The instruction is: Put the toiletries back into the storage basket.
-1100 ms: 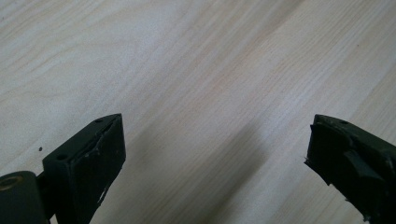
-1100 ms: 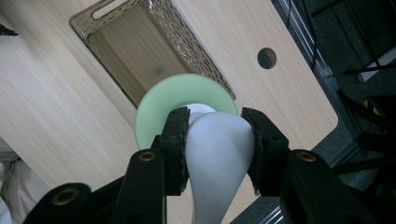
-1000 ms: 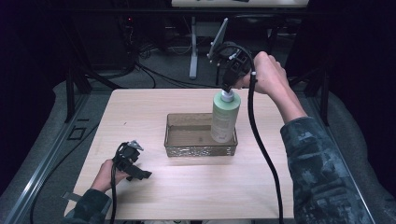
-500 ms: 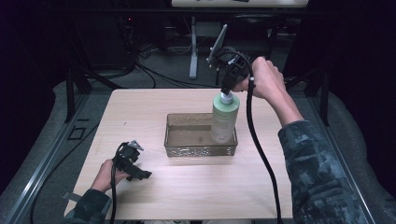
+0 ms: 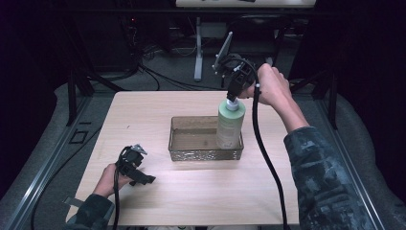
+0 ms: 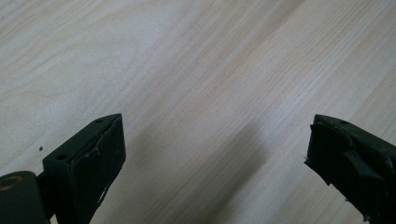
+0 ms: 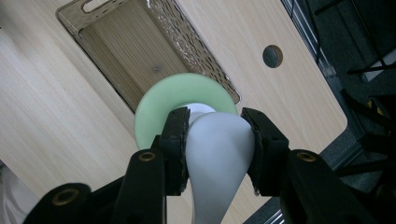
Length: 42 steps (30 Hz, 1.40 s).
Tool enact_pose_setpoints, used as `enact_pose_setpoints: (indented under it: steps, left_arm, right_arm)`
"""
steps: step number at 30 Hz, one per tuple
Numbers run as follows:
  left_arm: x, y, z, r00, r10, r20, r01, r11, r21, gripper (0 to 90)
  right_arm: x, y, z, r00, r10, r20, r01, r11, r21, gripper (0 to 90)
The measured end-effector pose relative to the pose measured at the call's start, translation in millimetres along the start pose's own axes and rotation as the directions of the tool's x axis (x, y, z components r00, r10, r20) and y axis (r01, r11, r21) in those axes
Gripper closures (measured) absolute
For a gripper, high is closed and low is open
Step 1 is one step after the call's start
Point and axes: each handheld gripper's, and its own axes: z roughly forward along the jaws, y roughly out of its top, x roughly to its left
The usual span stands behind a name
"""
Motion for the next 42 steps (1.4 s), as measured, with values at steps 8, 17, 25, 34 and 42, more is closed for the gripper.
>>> enact_pose_setpoints:
  steps: [8,17,25,34,42]
  left_arm:
    - [-0.4,0.1,0.5,1.0000,0.000,-0.001,0.000,1.0000,0.000,4.5]
    - [-0.7,0.1,1.1,1.0000,0.001,0.001,-0.001,1.0000,0.003,4.6]
    - [-0.7,0.1,1.1,1.0000,0.003,-0.001,-0.003,1.0000,0.004,4.6]
    - [-0.8,0.2,1.2,1.0000,0.003,-0.001,-0.003,1.0000,0.004,4.6]
    - [-0.7,0.3,1.2,1.0000,0.003,-0.002,-0.003,1.0000,0.006,4.6]
  right_arm:
    - [-0.2,-3.8,6.7,0.9999,0.009,-0.008,-0.009,1.000,0.003,63.0]
    - [0.6,-7.3,14.1,0.9998,0.012,-0.013,-0.012,1.000,0.013,62.9]
    - [1.4,-11.6,19.3,0.9997,0.018,-0.016,-0.018,1.000,0.016,62.9]
    - [0.5,-17.2,25.7,0.9995,0.027,-0.014,-0.027,0.999,0.027,63.0]
    - [1.2,-20.7,31.3,0.9995,0.028,-0.015,-0.028,0.999,0.037,63.0]
